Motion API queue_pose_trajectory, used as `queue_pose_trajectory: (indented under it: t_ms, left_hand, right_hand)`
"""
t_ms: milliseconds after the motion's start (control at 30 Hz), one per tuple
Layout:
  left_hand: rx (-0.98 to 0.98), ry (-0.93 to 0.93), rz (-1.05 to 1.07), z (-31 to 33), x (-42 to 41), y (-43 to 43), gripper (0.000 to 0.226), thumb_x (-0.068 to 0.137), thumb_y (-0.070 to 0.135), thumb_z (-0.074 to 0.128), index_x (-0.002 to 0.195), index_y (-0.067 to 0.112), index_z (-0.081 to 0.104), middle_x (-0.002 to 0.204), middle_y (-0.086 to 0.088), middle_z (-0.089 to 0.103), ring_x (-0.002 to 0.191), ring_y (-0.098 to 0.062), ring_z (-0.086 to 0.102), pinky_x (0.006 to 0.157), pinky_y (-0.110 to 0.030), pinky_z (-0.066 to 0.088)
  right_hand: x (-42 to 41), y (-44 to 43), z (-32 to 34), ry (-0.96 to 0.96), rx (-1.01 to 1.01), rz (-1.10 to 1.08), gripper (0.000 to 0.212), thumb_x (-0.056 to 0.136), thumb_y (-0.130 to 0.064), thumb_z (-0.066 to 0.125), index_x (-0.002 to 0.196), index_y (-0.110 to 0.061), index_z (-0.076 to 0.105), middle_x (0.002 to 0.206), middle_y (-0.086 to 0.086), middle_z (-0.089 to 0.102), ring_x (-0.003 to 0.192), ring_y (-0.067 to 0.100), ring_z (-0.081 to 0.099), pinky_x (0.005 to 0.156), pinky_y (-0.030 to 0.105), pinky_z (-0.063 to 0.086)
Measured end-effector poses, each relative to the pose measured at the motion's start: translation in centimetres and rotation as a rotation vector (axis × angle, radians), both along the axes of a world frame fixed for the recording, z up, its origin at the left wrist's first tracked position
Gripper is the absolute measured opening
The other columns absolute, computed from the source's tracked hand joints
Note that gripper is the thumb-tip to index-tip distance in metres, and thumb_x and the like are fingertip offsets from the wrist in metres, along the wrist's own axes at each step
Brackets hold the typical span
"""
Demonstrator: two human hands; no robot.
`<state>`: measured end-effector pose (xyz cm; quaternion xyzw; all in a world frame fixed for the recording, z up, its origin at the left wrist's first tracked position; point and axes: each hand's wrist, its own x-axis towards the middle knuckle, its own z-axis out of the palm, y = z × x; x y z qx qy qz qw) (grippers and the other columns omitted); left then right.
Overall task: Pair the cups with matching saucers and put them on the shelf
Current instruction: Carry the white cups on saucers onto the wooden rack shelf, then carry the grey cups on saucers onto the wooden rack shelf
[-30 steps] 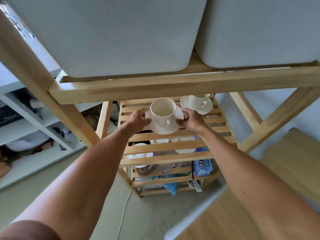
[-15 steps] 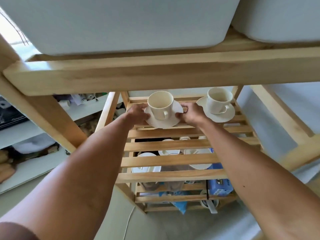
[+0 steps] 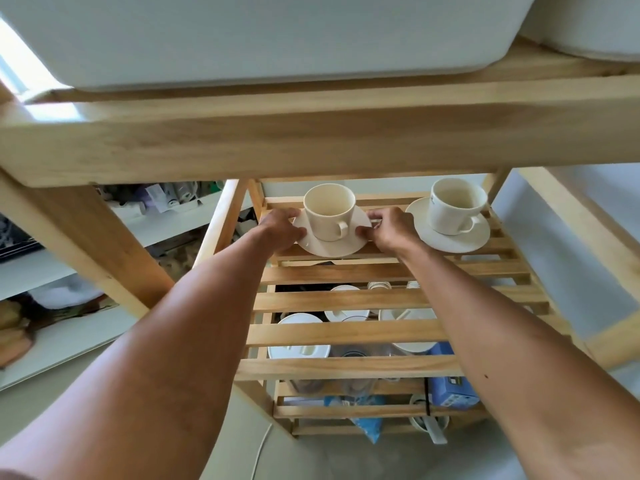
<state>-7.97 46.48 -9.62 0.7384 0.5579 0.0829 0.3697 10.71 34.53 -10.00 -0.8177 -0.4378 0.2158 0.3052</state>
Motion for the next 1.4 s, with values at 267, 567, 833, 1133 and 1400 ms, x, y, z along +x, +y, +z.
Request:
queue_pose_trajectory:
  t_ms: [267, 567, 833, 1133, 1400]
  left_hand:
    - [0.092, 0.009, 0.111, 0.4, -0.8, -2.0, 0.07, 0.089, 0.036, 0.065, 0.15, 0.025, 0.032, 0.144, -0.017, 0.046, 0.131, -0.032, 0.047, 0.109, -0.047, 0.042]
    - [0.151, -0.063, 0.067, 3.3, -3.3, -9.1, 0.061, 0.092, 0.019, 0.064, 0.147, 0.02, 0.037, 0.118, -0.013, 0.063, 0.096, -0.019, 0.057, 0.087, -0.031, 0.045]
    - [0.19, -0.04, -0.117, 9.7, -4.7, -17.6, 0.053, 0.093, 0.027, 0.06, 0.143, 0.021, 0.042, 0.115, -0.011, 0.062, 0.103, -0.03, 0.061, 0.091, -0.04, 0.053]
    - [0.165, -0.268, -0.318, 17.1, -2.7, -28.7, 0.047, 0.087, 0.017, 0.069, 0.132, 0.018, 0.055, 0.099, -0.008, 0.063, 0.094, -0.024, 0.06, 0.095, -0.041, 0.051]
    - [0.108, -0.301, -0.549, 20.1, 2.0, -37.4, 0.048, 0.091, 0.021, 0.062, 0.136, 0.019, 0.049, 0.104, -0.008, 0.068, 0.09, -0.017, 0.062, 0.08, -0.026, 0.049]
  right_hand:
    - [-0.6, -1.6, 0.4, 0.005, 0.003, -0.035, 0.049, 0.085, -0.039, 0.073, 0.129, -0.019, 0.063, 0.113, 0.009, 0.072, 0.107, 0.026, 0.065, 0.089, 0.032, 0.051]
    - [-2.0, -10.4, 3.7, -0.04, -0.049, 0.074, 0.068, 0.084, -0.035, 0.075, 0.143, -0.014, 0.048, 0.11, 0.008, 0.067, 0.102, 0.023, 0.061, 0.09, 0.032, 0.048]
    - [-3.9, -21.3, 9.6, -0.047, -0.023, 0.087, 0.066, 0.082, -0.031, 0.078, 0.14, -0.015, 0.05, 0.108, 0.006, 0.06, 0.098, 0.021, 0.06, 0.085, 0.03, 0.047]
    - [-3.2, -35.8, 18.2, -0.019, 0.034, -0.037, 0.065, 0.083, -0.034, 0.076, 0.141, -0.023, 0.049, 0.113, -0.001, 0.059, 0.098, 0.014, 0.058, 0.082, 0.026, 0.045]
    - [-1.1, -46.8, 22.6, -0.035, 0.039, -0.222, 0.062, 0.081, -0.031, 0.077, 0.138, -0.021, 0.054, 0.113, 0.001, 0.06, 0.096, 0.018, 0.06, 0.09, 0.034, 0.051]
